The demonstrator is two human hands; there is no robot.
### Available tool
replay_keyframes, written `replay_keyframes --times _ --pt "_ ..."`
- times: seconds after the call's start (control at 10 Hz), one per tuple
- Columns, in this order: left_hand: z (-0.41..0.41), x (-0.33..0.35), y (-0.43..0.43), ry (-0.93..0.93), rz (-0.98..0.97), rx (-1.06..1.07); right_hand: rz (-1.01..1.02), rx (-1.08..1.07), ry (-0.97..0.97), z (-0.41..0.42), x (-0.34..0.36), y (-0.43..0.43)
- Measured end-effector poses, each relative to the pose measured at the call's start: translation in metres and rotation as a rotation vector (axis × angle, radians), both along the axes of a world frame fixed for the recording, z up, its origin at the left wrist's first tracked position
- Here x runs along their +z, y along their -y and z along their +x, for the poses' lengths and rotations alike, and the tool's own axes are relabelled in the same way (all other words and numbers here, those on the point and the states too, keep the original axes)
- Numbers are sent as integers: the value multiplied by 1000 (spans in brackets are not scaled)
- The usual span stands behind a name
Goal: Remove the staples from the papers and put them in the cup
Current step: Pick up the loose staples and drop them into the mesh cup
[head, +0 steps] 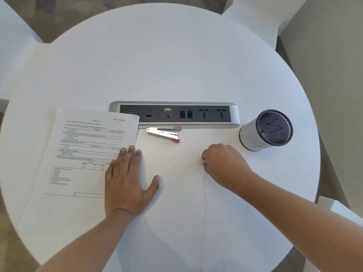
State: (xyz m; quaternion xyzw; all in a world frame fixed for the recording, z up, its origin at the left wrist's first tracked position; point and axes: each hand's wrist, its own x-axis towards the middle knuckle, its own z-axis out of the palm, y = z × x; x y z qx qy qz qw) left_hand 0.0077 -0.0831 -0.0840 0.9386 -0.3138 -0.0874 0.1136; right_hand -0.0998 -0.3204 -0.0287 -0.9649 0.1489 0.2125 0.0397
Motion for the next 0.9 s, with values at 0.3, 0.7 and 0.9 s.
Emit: replay_keyframes --times 0.3,0.7,0.9 --pt "1 0 -1 -11 7 -3 -55 140 -36 15 2 -5" --pt "1 0 -2 -14 6 -5 107 -43 56 14 -6 -3" --pt "0 1 0 -4 4 -1 822 -975 354 9 29 15"
